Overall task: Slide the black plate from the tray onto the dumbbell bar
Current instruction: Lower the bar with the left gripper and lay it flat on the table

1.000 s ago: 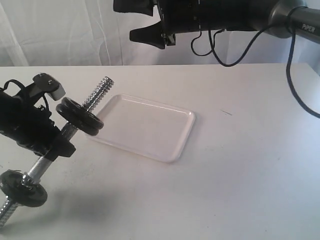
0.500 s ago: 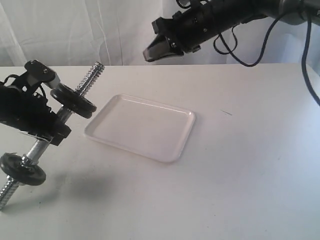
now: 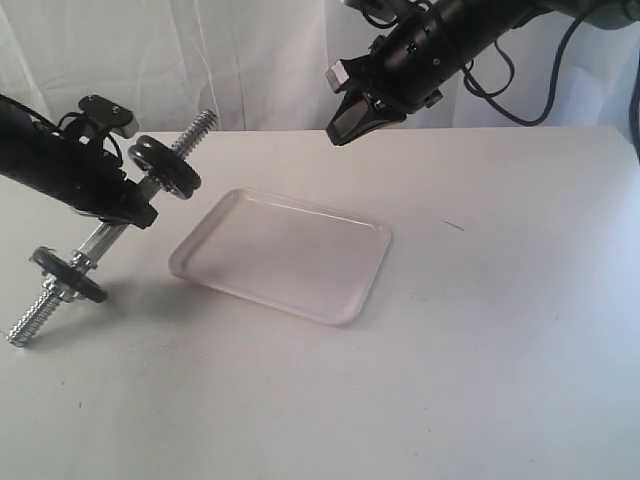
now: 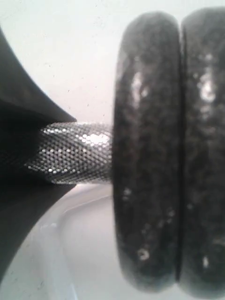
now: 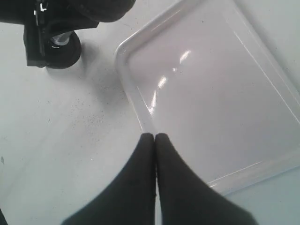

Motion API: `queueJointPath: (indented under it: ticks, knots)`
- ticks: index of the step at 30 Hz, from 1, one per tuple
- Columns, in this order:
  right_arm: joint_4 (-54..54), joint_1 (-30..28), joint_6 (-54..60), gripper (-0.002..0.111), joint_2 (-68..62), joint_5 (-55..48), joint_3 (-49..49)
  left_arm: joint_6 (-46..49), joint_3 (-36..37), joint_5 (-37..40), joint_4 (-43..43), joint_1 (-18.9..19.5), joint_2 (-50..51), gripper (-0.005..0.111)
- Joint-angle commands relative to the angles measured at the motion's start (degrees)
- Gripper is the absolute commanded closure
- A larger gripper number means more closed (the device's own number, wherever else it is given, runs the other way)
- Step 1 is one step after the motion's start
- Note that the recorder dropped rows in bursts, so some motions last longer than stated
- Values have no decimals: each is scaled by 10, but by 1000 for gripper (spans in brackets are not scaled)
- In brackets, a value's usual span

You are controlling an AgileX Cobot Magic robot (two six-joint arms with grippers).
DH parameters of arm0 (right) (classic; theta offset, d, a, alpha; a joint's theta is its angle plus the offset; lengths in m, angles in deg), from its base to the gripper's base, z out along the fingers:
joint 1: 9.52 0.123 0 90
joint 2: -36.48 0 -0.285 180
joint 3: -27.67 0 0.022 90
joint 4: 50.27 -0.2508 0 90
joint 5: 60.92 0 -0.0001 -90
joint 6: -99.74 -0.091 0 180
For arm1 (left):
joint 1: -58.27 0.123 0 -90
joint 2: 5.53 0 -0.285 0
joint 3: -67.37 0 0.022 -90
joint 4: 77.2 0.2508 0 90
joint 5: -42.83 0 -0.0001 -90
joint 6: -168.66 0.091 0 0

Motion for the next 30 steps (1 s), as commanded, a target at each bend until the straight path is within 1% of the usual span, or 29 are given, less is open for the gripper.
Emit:
queueJointPath:
  ticks: [1, 10, 15, 19, 30]
  knots:
    - [-1, -5, -2, 108, 8, -2, 0, -15, -57, -26, -68, 6, -8, 107]
    - [-1, -5, -2, 108, 12, -2, 0, -26, -87, -29, -72, 6, 44, 107]
    - [-1, -5, -2, 108, 14, -2, 0, -53, -103, -49, -73, 6, 61, 107]
    - [-1, -5, -2, 108, 14, -2, 0, -66, -118, -47, -77, 6, 72, 107]
    - [-1, -5, -2, 108, 14, -2, 0, -67, -118, -31, -78, 6, 78, 107]
